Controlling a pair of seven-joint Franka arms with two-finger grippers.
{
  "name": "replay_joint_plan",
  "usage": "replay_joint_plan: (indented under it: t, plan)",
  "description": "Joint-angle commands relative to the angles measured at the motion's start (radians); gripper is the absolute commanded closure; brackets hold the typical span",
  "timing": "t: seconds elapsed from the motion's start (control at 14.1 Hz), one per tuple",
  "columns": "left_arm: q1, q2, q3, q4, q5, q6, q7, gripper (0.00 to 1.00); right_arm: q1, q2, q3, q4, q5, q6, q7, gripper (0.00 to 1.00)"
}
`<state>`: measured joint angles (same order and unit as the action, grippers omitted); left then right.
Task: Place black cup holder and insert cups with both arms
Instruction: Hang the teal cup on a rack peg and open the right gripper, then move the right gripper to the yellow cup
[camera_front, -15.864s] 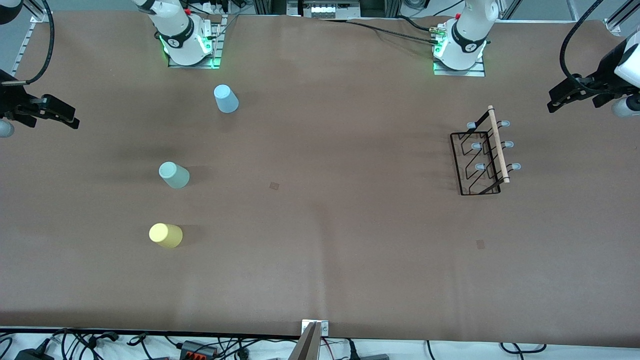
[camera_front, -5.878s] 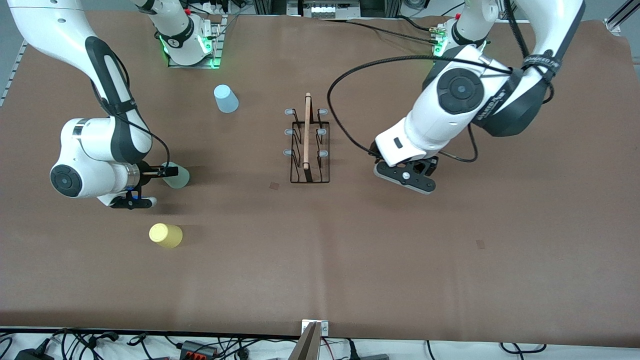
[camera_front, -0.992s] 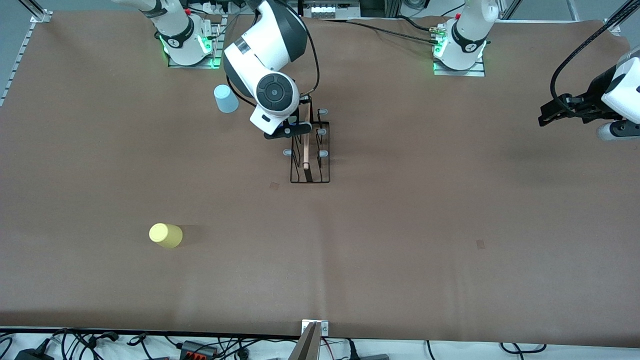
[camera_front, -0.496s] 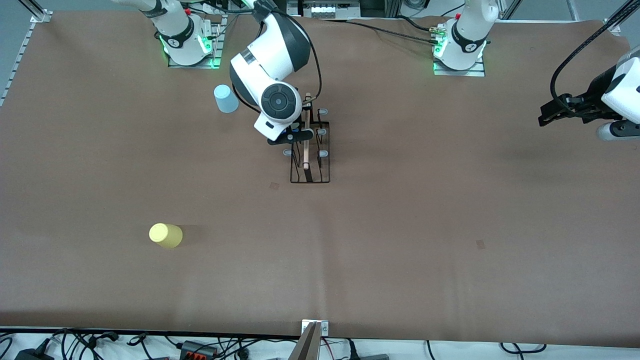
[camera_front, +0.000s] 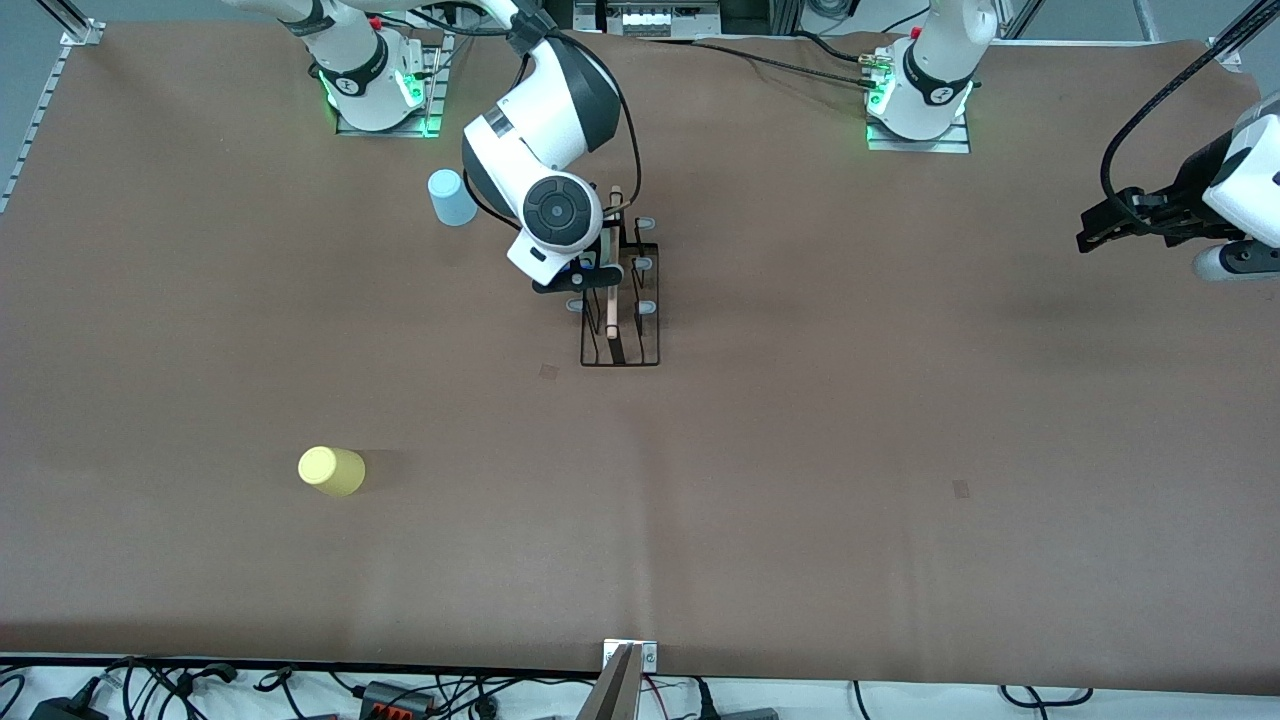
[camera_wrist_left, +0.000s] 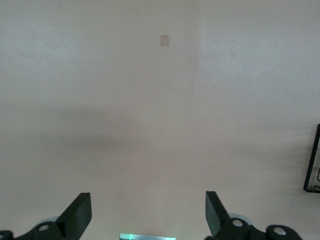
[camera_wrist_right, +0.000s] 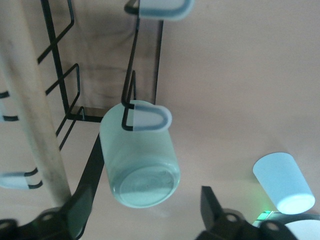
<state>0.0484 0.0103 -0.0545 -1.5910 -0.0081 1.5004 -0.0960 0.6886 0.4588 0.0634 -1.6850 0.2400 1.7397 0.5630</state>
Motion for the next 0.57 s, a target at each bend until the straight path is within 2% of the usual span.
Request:
replay_joint_plan:
  t: [0.0,0.28,0.42,0.5]
  plan:
    - [-0.001,-0.012,-0.002,0.003,0.002,-0.016,-0.008,0.00,0.006,-0.037,-0.014,0.011,0.018,-0.006,0.049,0.00]
    - [-0.001,-0.012,-0.002,0.003,0.002,-0.016,-0.008,0.00,-0.053,-0.060,-0.048,0.124,0.007,-0.116,0.049,0.00]
    - [-0.001,-0.010,-0.002,0.005,0.002,-0.016,-0.008,0.00,-0.121,-0.057,-0.076,0.195,-0.034,-0.146,0.046,0.00]
    - [-0.001,-0.012,-0.002,0.005,0.002,-0.016,-0.007,0.00,-0.148,-0.052,-0.094,0.196,-0.074,-0.135,0.043,0.00]
